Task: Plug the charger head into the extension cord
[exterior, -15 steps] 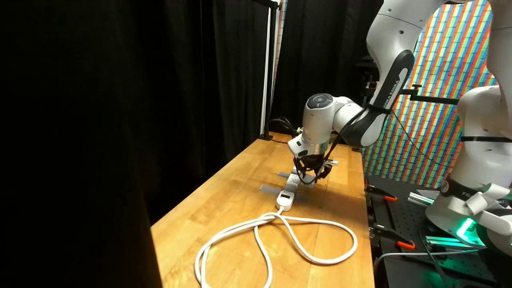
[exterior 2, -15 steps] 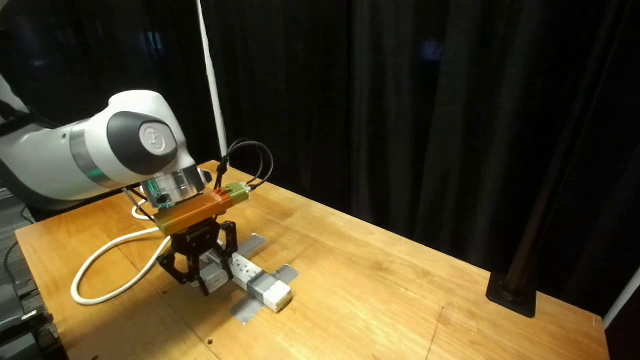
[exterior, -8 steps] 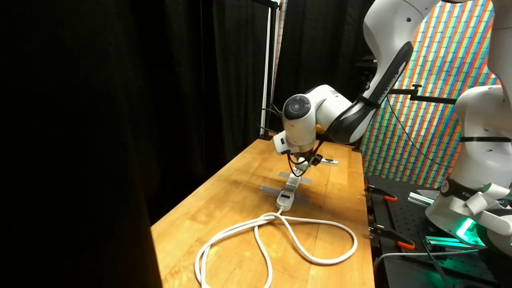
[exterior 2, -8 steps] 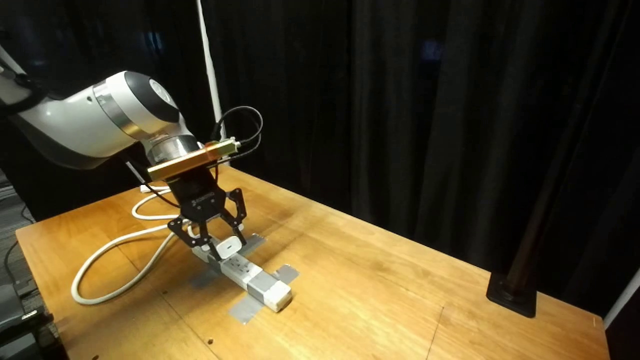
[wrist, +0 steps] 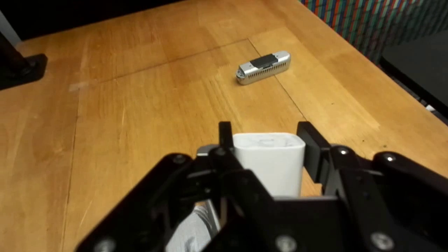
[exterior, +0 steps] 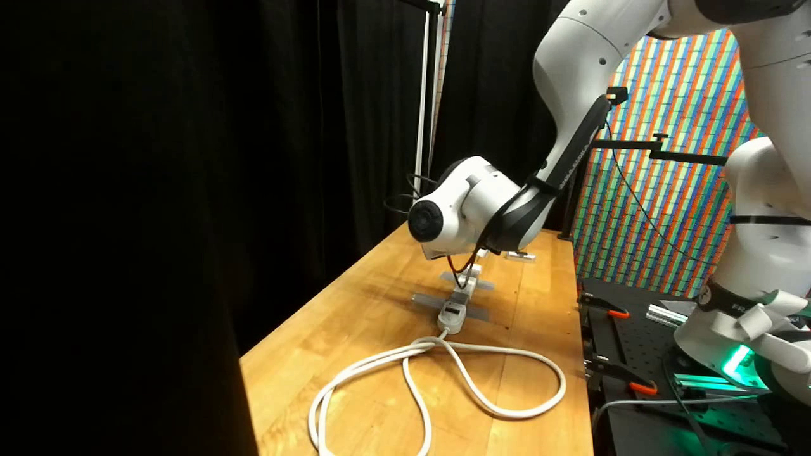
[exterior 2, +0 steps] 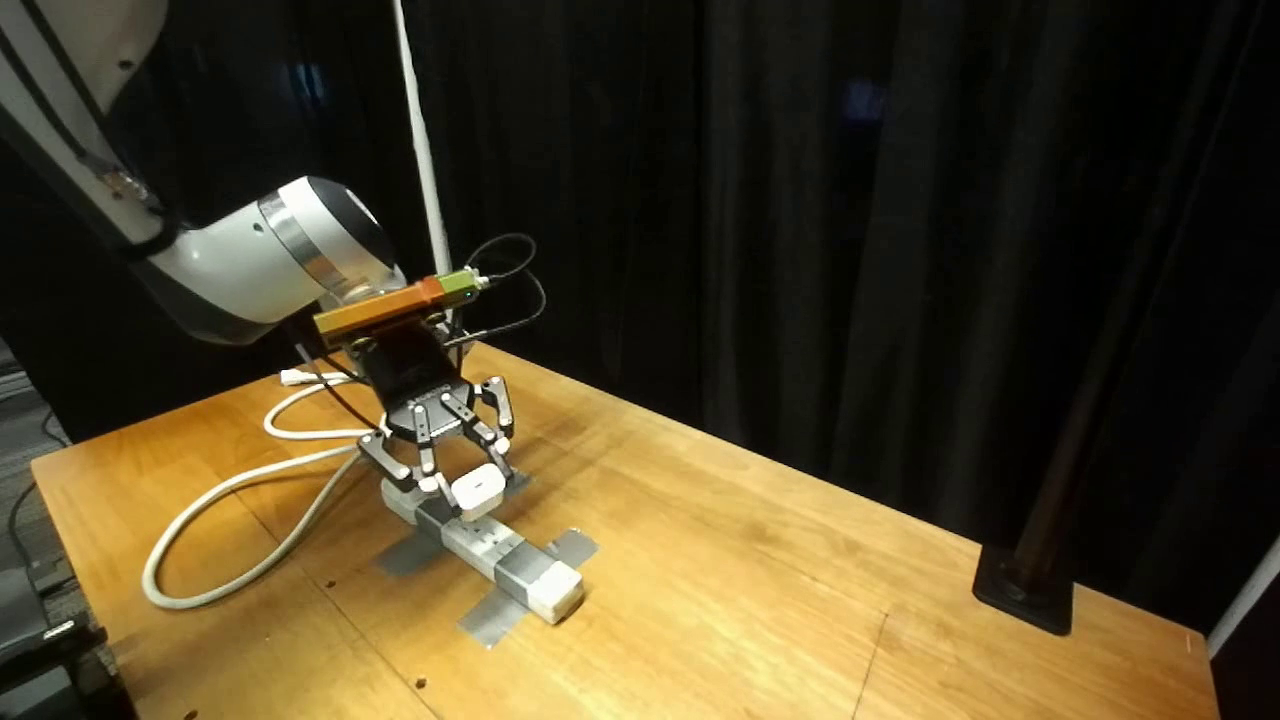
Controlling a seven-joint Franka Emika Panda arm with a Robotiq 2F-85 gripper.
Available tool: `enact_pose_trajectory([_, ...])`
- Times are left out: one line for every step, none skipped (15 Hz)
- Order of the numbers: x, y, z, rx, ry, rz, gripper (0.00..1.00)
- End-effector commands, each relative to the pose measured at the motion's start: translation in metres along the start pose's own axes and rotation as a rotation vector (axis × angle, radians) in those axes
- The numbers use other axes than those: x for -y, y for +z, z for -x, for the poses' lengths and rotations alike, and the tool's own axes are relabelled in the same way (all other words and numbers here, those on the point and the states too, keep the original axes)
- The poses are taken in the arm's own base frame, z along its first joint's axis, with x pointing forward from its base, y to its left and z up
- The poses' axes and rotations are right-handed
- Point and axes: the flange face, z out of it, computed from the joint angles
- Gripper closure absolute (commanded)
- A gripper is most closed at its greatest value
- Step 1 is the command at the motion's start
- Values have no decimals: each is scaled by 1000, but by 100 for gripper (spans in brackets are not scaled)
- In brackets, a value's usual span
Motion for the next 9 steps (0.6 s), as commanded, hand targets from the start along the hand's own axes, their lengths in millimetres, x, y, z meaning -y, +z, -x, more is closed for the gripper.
enact_pose_trajectory([-24, 1, -27, 105, -2, 39, 77])
enact_pose_trajectory([-28, 2, -35, 114, -12, 55, 77])
enact_pose_trajectory([-32, 4, -42, 123, -22, 66, 77])
enact_pose_trajectory([-36, 7, -50, 130, -42, 73, 77])
enact_pose_trajectory([-39, 9, -58, 135, -55, 78, 77])
enact_pose_trajectory([-40, 12, -64, 146, -61, 85, 77])
enact_pose_trajectory([-41, 14, -69, 150, -74, 90, 77])
enact_pose_trajectory([-40, 16, -76, 156, -82, 91, 77])
enact_pose_trajectory([-39, 17, -80, 160, -95, 86, 77])
